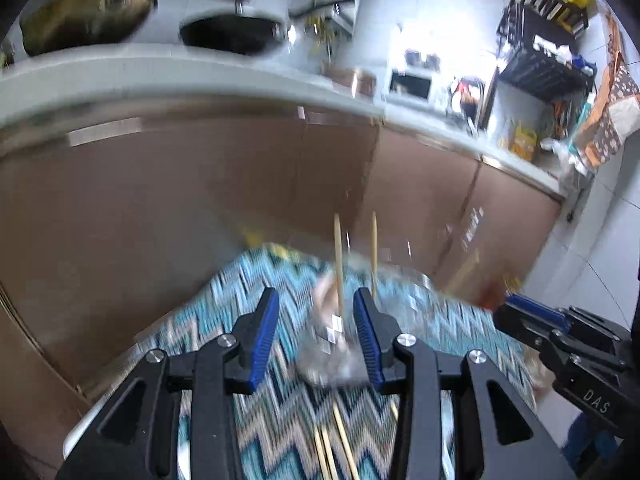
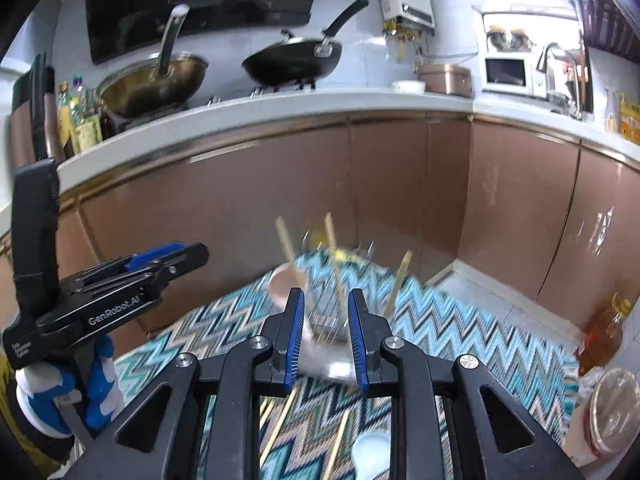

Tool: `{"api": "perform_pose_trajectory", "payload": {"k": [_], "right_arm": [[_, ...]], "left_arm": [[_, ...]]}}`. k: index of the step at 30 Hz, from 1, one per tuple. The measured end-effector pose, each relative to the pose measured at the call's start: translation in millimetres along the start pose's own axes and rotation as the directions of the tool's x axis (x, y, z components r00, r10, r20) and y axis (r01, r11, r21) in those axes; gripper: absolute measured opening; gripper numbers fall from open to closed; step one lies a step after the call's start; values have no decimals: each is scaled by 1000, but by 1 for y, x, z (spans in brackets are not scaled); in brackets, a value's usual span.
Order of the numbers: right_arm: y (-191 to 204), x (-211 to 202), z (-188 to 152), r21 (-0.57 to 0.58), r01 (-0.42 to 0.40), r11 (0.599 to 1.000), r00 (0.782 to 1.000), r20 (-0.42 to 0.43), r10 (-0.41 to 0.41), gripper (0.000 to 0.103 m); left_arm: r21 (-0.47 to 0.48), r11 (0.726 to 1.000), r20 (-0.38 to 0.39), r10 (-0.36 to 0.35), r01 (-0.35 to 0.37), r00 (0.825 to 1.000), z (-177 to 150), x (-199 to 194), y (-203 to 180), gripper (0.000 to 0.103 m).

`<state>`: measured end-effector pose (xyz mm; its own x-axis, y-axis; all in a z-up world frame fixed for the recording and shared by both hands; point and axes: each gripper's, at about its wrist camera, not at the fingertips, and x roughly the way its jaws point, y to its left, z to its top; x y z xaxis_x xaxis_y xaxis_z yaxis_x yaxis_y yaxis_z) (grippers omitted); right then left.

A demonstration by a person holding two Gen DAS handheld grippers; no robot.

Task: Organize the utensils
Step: 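Lower both tools toward the remaining chopsticks on the cloth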

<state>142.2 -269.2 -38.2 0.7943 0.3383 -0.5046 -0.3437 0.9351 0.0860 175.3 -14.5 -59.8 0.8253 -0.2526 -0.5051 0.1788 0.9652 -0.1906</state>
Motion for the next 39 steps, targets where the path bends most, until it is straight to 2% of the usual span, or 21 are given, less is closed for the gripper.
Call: {"api": "perform_pose_trajectory", "payload": {"k": [2, 5, 11, 16, 25, 31, 39], "right_arm": [[5, 3, -13, 1, -12, 1000, 999, -43, 12, 22], [9, 8, -29, 10, -20, 1000, 995, -94, 21, 22], [8, 23, -56, 34, -28, 999, 981, -189, 34, 22], [10, 37, -68, 42, -43, 998, 967, -248, 52, 22], [9, 63, -79, 53, -61, 997, 944, -321, 75, 22], [2, 79, -81, 85, -73, 994, 924, -369, 100, 22], [2, 100, -82, 81, -87, 993, 900, -420, 113, 22]], "left_arm": [[-3, 999, -86, -32, 32, 996, -15, 8, 2, 36], [-13, 997, -226, -74, 73, 971, -43, 25, 5, 36], [-20, 998, -379, -69, 67, 923, -82, 53, 11, 33], [-39, 997, -427, -76, 66, 901, -97, 63, 16, 30], [-81, 994, -476, -105, 76, 873, -101, 82, 27, 26], [-121, 989, -522, -140, 90, 841, -99, 98, 33, 22], [-96, 991, -575, -130, 91, 808, -102, 112, 28, 17]]}}
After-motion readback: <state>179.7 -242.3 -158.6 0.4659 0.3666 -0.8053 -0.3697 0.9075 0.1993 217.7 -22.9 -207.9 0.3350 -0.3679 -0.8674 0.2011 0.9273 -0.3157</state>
